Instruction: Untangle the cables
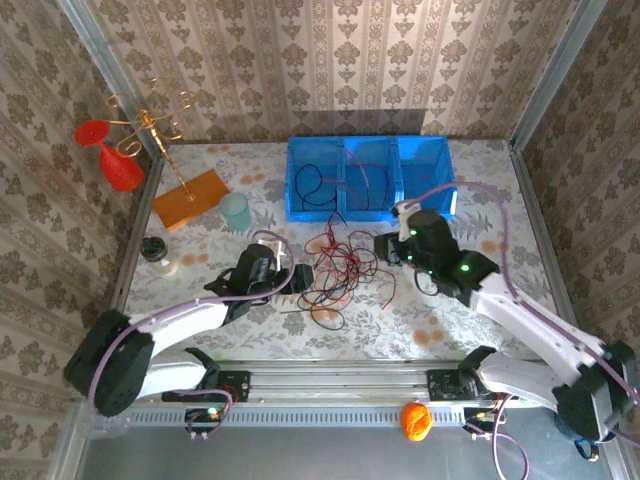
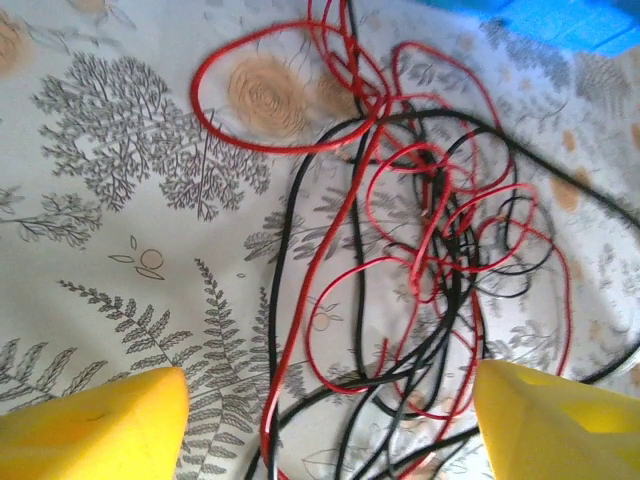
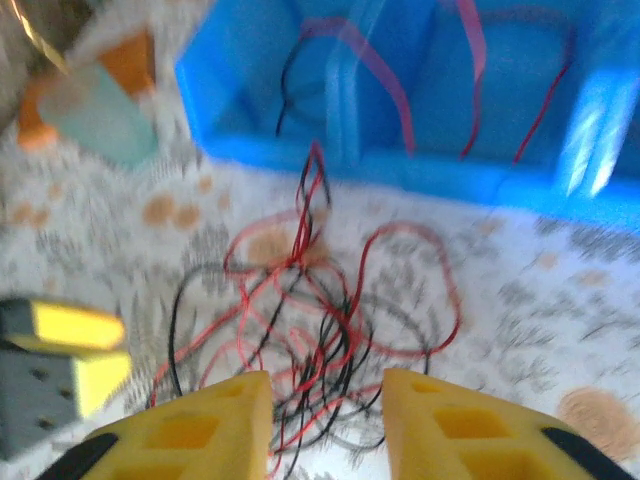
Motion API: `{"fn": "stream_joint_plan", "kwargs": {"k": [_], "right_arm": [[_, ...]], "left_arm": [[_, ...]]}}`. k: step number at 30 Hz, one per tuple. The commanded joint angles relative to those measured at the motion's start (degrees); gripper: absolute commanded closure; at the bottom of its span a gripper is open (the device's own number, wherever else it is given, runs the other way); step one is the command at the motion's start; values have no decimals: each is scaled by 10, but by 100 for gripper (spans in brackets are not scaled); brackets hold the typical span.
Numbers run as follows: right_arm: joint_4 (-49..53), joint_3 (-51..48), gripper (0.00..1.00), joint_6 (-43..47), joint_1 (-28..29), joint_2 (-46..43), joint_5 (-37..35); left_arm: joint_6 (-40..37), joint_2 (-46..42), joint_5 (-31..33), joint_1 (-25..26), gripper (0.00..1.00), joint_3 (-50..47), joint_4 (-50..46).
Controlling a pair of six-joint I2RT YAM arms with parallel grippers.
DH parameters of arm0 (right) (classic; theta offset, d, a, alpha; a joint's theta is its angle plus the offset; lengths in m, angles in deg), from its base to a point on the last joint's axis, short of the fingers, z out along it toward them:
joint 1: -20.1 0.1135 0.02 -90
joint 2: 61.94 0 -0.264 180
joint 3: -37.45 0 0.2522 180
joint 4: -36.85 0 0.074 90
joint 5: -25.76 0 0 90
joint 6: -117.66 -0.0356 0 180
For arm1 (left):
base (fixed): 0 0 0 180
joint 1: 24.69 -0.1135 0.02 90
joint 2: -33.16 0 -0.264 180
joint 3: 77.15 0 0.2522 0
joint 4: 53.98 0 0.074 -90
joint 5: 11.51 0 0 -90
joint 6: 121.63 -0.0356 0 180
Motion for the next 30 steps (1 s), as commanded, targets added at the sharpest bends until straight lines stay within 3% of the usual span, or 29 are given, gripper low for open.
{"fn": "stream_joint_plan", "kwargs": {"k": [1,6,9,11,13,19,21,23,25,27,29,30], "right_arm": [[-23,9,60,-3,10,53,58],[-50,30,55,-2,15,143,98],[-58,46,52,0,16,198,86],[-60,51,49,4,15,227,56],[-59,55,46,8,14,255,40],[-84,59,43,10,12,315,40],[-90,65,46,11,10,335,42],[-91,70,60,11,9,349,43],[-101,63,76,6,9,344,46],[-112,47,92,0,9,329,42],[-113,31,100,-3,9,312,40],[-111,22,100,-5,9,302,39]], "left_arm": [[-36,-49,21,-6,22,26,-87],[-29,-81,-5,-3,22,37,-99],[-16,-64,-15,1,22,50,-69],[-13,-35,-21,7,17,74,-58],[-12,8,-26,17,2,108,-50],[26,127,-8,25,1,173,-8],[37,165,-13,23,9,187,9],[40,200,-25,21,21,200,28],[41,226,-46,18,44,209,42],[40,236,-50,15,73,209,45],[49,224,-50,10,95,194,46],[54,209,-50,7,100,179,58]]}}
